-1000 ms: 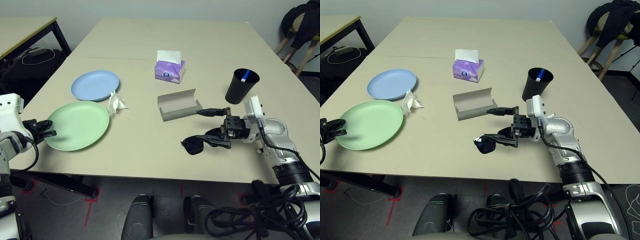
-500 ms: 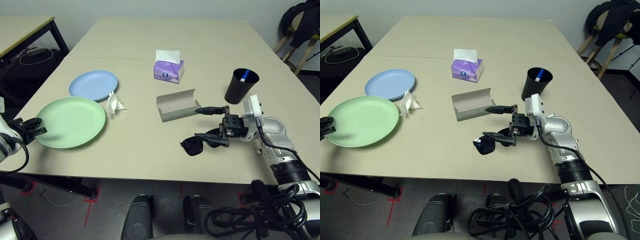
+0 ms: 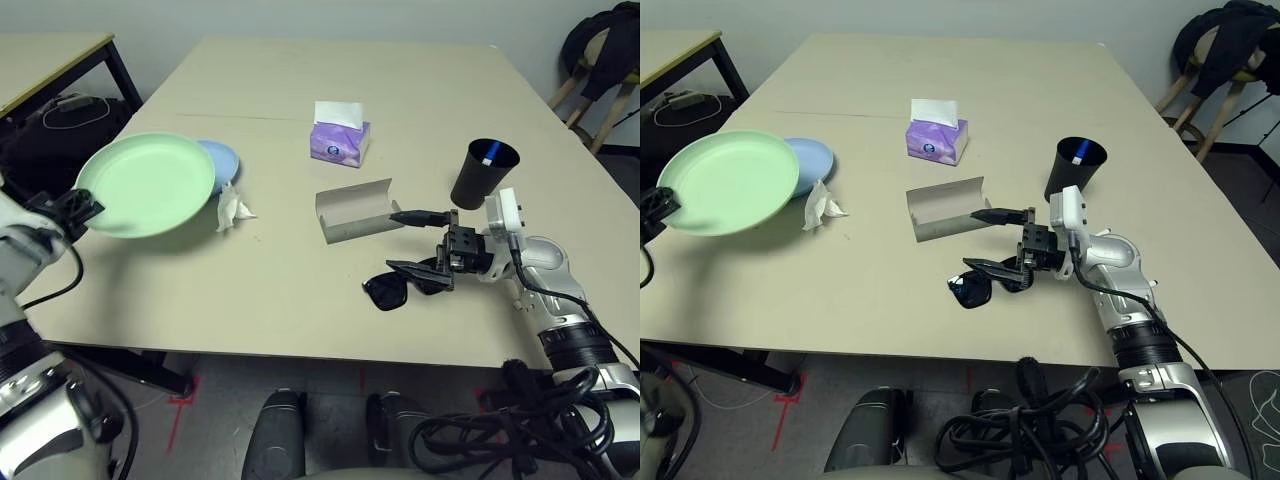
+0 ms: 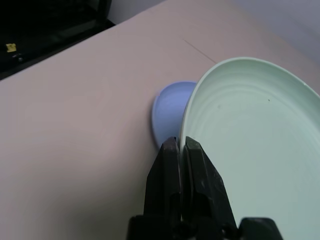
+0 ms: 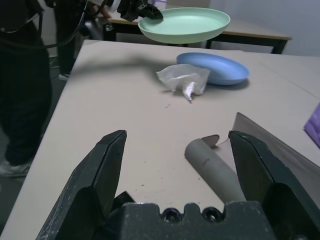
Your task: Organize and tidy the items on the table.
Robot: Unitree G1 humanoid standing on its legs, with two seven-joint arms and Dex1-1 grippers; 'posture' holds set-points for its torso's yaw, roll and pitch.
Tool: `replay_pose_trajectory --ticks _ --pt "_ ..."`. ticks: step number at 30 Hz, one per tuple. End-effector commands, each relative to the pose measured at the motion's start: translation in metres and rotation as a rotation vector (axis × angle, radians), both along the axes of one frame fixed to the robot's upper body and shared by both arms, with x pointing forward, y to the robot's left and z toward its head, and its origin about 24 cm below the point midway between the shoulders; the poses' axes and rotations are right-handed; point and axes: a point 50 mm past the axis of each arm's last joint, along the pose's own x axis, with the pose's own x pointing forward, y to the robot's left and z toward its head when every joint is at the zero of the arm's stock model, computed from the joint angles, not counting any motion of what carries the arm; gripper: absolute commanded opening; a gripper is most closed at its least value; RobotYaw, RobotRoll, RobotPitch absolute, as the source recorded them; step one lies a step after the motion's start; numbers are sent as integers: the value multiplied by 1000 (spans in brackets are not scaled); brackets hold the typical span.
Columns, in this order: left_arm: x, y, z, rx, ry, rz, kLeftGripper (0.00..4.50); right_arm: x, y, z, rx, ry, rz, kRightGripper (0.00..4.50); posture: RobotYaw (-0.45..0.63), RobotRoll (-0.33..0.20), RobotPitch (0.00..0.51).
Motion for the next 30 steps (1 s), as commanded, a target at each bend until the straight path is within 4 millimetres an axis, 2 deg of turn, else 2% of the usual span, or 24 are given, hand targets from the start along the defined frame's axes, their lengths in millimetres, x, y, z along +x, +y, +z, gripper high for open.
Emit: replay_pose_trajectory --ticks 1,8,17,21,24,29,30 --pt "16 -3 -6 18 19 47 26 4 -7 1 -1 17 -120 4500 135 0 50" --pt "46 -13 -14 31 31 120 26 5 3 7 76 32 -198 4500 93 0 49" --pt "64 -20 -17 30 29 233 26 -3 19 16 117 39 -190 4500 92 0 54" --pt "65 -21 -22 27 15 259 1201 -4 22 22 135 39 -202 4500 84 0 54" --pt "65 -21 -24 38 -11 265 2383 -4 22 24 144 48 -237 4500 82 0 53" --pt "67 -30 -25 96 -31 161 4370 -5 23 23 126 87 -272 4500 82 0 53" --pt "66 -33 -24 122 -38 106 4467 -6 24 23 124 90 -270 4500 83 0 53"
